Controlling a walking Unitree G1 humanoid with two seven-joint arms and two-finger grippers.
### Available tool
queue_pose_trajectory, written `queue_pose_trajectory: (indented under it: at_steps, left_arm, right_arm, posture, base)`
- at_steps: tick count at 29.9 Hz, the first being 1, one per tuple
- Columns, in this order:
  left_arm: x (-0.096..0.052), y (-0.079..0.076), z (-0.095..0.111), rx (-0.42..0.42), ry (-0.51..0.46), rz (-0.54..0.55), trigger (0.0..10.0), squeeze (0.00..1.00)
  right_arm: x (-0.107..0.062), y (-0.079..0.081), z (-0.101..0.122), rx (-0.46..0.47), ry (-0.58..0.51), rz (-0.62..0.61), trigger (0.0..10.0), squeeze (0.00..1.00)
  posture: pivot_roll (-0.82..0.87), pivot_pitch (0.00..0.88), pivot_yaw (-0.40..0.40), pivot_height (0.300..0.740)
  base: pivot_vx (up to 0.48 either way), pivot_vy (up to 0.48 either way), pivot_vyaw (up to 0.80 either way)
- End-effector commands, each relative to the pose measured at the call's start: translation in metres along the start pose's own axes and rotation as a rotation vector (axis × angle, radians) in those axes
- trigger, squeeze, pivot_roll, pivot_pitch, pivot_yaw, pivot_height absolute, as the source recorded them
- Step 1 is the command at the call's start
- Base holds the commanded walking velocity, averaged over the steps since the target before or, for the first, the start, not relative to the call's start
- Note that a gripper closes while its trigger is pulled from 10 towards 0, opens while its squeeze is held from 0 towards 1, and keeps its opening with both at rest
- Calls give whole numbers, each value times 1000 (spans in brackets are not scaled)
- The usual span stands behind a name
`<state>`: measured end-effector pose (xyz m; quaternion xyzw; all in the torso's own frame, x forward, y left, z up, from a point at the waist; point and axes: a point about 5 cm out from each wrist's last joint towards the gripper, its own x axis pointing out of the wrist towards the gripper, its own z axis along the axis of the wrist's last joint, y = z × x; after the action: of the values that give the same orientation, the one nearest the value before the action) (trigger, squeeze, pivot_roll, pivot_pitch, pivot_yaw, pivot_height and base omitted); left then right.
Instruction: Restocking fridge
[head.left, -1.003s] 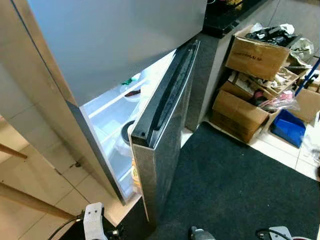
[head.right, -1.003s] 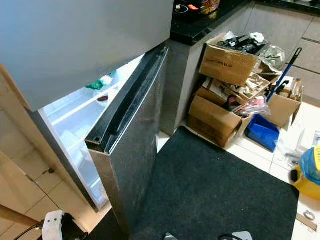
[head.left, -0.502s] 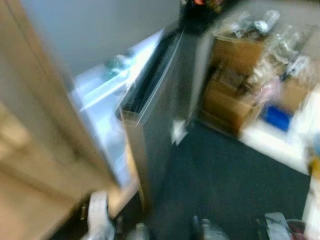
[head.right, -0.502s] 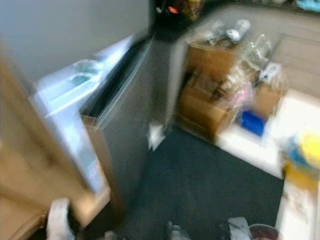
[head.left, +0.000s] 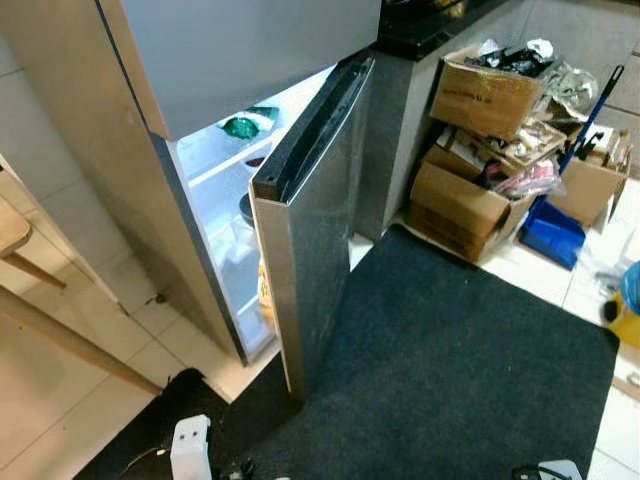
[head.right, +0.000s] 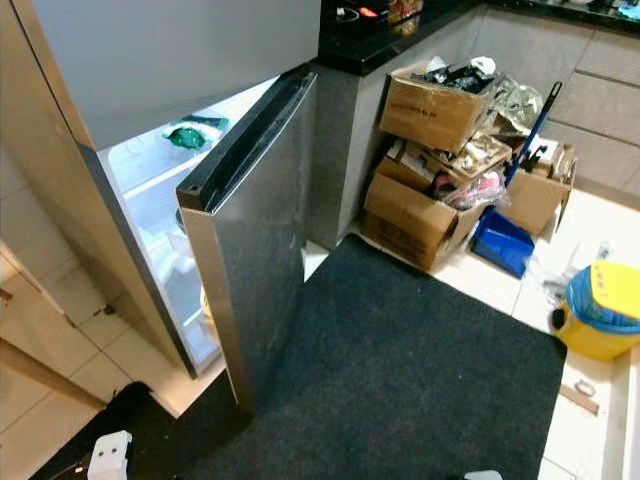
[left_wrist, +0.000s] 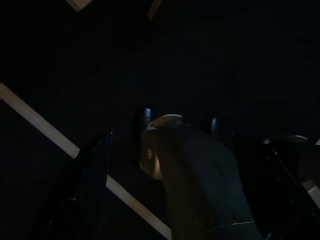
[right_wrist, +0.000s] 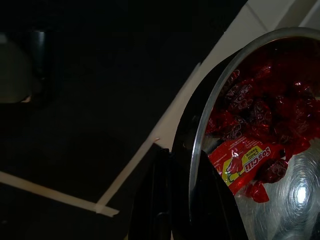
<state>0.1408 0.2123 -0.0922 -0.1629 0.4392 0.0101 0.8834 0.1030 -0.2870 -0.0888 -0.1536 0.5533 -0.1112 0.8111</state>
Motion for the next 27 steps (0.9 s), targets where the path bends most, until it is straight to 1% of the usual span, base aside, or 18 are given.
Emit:
queue_pose_trajectory:
  at_steps: [1,7,14,17,20,23,26,27]
  left_arm:
    - [-1,2,-1,0,4,5,10000,0]
    - [-1,2,-2,13,12,10,10000,0]
    - [0,4,4,20,-7,29,10000,0]
    - [1,3,8,-4,-23,49,10000,0]
    - [2,1,11,-16,-47,36,10000,0]
    - [3,1,12,-19,-49,34,10000,0]
    - [4,2,27,-57,-122,53,10000,0]
    - [4,2,27,-57,-122,53,10000,0]
  right_arm:
    - [0,-1,1,4,-4,-8,10000,0]
    - [0,-1,1,4,-4,-6,10000,0]
    - [0,1,1,4,-5,-1,10000,0]
    - [0,1,0,0,-6,2,10000,0]
    - [0,2,1,-2,-10,8,10000,0]
    - [0,2,1,-8,-13,12,10000,0]
    - [0,3,1,-18,-17,19,10000,0]
    - [0,3,1,-18,-17,19,10000,0]
  posture:
    - [-27,94,-2,740]
    - [-28,94,-1,740]
    - [-28,92,-1,740]
    - [-28,94,0,740]
    - [-29,95,-1,740]
    - [-29,95,-1,740]
    - [-32,97,-5,740]
    - [-32,97,-5,740]
  base:
    - [0,0,0]
    - [0,0,0]
    - [0,-435,0]
    - [0,0,0]
    - [0,0,0]
    - [0,0,0]
    - [0,0,0]
    - [0,0,0]
